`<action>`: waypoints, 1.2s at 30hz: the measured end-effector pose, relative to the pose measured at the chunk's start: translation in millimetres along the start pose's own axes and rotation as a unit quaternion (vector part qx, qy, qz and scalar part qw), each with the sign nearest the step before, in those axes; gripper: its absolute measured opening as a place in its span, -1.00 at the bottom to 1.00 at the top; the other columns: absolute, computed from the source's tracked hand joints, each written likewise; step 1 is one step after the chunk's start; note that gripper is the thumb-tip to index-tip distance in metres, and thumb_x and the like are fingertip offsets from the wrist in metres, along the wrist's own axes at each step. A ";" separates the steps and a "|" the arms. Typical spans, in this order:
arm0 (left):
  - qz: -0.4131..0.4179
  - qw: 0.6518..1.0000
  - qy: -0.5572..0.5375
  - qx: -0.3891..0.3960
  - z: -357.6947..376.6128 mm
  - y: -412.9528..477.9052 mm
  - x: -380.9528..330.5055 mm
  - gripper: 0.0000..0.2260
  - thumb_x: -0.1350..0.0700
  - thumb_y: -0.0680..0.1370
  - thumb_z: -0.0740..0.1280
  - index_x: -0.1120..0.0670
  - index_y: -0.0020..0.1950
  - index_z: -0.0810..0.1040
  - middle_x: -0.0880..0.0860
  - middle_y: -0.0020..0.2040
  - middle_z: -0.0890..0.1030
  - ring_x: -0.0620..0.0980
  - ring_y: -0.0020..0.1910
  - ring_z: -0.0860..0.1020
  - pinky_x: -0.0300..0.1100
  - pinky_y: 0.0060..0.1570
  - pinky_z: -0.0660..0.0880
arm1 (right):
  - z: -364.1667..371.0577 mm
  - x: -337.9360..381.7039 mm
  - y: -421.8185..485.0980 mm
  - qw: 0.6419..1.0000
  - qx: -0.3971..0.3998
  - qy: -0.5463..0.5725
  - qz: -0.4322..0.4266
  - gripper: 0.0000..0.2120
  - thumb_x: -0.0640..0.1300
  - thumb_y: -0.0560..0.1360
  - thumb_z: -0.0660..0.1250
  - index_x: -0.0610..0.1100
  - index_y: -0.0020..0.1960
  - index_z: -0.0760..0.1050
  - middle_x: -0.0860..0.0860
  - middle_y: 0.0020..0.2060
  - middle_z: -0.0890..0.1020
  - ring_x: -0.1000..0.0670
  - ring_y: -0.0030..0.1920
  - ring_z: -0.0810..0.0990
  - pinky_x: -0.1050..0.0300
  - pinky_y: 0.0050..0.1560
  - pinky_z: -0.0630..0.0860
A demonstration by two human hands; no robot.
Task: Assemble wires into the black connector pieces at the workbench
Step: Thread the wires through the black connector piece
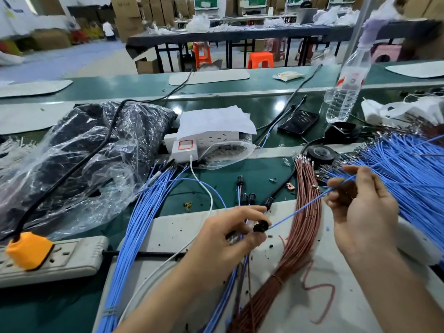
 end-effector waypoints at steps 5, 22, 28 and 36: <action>0.003 0.999 0.045 0.028 3.9 -1.3 4.5 -0.89 0.14 0.50 0.37 0.00 0.01 0.60 -0.24 -0.15 0.61 -0.26 -0.20 0.57 -0.35 -0.14 0.47 | 4.2 -0.1 -2.6 0.999 0.014 0.038 0.012 -0.70 -0.08 0.66 0.10 -0.14 -0.15 0.49 0.02 -0.48 0.60 0.10 -0.52 0.47 0.34 -0.46 0.43; -0.011 0.998 0.048 0.025 0.1 -0.2 -0.1 -0.86 0.16 0.53 0.30 -0.06 0.01 0.52 -0.21 -0.16 0.57 -0.05 -0.18 0.51 -0.20 -0.11 0.45 | 27.4 -0.5 -19.4 0.988 0.149 0.037 -0.023 -0.75 -0.22 0.64 0.08 -0.17 -0.03 0.53 -0.02 -0.35 0.65 0.07 -0.39 0.57 0.29 -0.29 0.54; -0.002 1.000 0.030 0.004 -1.8 0.3 -1.7 -0.86 0.16 0.51 0.31 -0.08 -0.02 0.54 -0.12 -0.17 0.61 -0.03 -0.16 0.56 -0.16 -0.07 0.50 | 30.9 -7.7 -28.8 0.984 0.172 -0.004 -0.042 -0.76 -0.20 0.65 0.06 -0.14 -0.06 0.48 -0.08 -0.35 0.67 0.00 -0.43 0.56 0.26 -0.36 0.51; 0.012 0.999 0.051 -0.008 -1.9 0.2 -2.2 -0.85 0.16 0.52 0.29 -0.10 -0.03 0.51 -0.25 -0.20 0.57 -0.24 -0.20 0.51 -0.35 -0.11 0.43 | 30.5 -5.6 -27.7 0.985 0.168 0.014 -0.037 -0.79 -0.19 0.65 0.07 -0.11 -0.02 0.48 -0.08 -0.34 0.67 0.01 -0.42 0.57 0.25 -0.34 0.53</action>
Point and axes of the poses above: each hand's wrist, its own y-axis towards the middle knuckle, its own z-axis out of the palm, x = y × z, the point moved 5 cm from there along y, towards the middle knuckle
